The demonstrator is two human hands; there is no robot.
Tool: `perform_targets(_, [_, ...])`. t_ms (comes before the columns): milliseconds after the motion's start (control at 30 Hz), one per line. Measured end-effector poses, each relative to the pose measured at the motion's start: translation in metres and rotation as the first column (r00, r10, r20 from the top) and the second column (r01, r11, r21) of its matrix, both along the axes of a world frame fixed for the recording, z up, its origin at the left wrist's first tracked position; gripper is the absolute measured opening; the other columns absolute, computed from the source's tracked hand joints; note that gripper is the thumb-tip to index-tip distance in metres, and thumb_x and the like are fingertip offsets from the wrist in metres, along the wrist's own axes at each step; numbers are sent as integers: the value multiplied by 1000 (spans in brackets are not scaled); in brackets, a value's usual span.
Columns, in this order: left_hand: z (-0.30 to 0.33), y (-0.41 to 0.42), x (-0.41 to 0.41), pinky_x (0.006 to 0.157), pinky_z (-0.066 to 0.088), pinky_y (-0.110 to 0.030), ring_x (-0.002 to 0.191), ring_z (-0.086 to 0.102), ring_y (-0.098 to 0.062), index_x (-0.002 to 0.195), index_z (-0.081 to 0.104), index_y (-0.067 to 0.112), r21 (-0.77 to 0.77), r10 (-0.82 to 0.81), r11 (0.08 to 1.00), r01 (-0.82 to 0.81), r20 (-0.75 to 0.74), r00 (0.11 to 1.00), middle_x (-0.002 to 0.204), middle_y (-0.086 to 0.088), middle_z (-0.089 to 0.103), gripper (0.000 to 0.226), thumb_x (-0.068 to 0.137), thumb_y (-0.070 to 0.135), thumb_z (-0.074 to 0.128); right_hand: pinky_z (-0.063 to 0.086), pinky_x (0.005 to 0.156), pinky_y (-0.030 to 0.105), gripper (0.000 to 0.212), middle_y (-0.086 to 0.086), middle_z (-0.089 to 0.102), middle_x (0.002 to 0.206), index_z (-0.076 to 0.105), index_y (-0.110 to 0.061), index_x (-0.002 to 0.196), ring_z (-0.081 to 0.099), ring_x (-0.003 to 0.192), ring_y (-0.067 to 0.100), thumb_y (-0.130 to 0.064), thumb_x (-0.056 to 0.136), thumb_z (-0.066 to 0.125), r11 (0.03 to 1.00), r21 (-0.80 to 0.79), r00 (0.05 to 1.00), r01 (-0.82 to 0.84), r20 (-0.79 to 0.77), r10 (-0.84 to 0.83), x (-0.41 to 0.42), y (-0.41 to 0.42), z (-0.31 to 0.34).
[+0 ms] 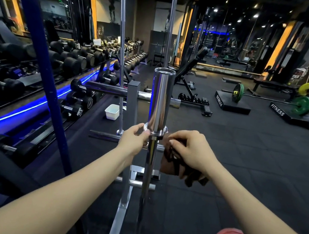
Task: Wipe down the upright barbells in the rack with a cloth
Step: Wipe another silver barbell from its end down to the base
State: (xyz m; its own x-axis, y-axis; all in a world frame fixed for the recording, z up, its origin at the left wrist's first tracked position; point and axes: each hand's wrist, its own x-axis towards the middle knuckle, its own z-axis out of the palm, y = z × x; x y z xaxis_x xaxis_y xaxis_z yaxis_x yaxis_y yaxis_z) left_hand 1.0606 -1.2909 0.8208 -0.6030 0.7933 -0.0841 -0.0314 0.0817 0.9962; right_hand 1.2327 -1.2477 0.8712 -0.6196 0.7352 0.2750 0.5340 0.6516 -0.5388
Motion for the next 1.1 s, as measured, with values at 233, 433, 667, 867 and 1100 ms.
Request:
perform_targets(233, [-35,-13,-4,83,46,-31,96,60,-19,120,55,19,-118,-14,993,-4,-143,990,92,6,58,24,97,22,48,44,93,31,27,3,64,116,64,-18,118,57,111,20,-22,92,59,988,15,975,152,-168,-147,-5,16,-14])
perform_targets(433, [-38,-7,-1,88,41,-25,96,56,-12,131,51,27,-125,-81,991,53,-232,969,95,10,60,34,97,19,50,41,97,35,38,8,50,129,53,-16,135,48,119,27,-22,98,48,997,70,995,15,93,-21,-20,26,-25])
perform_targets(667, [-49,-10,-6,89,41,-24,104,57,-12,127,55,23,-104,-56,994,34,-219,974,110,3,61,31,97,17,51,40,88,31,27,8,57,116,64,-8,117,54,109,25,-18,97,49,1000,-2,999,28,34,-28,-17,27,-51])
perform_targets(867, [-72,-4,-14,95,43,-28,105,55,-13,130,54,21,-128,-117,988,85,-263,958,116,0,60,34,96,15,51,32,74,14,21,1,58,104,69,-13,110,54,95,13,-19,94,56,998,-68,980,20,-196,-33,-26,17,-70])
perform_targets(1100, [-80,7,-18,103,42,-31,108,58,-16,128,56,18,-74,-288,957,279,-262,921,111,-2,63,35,96,5,50,33,73,18,17,2,62,94,70,-13,103,53,90,12,-21,92,60,992,18,951,122,-288,-112,-31,7,-73])
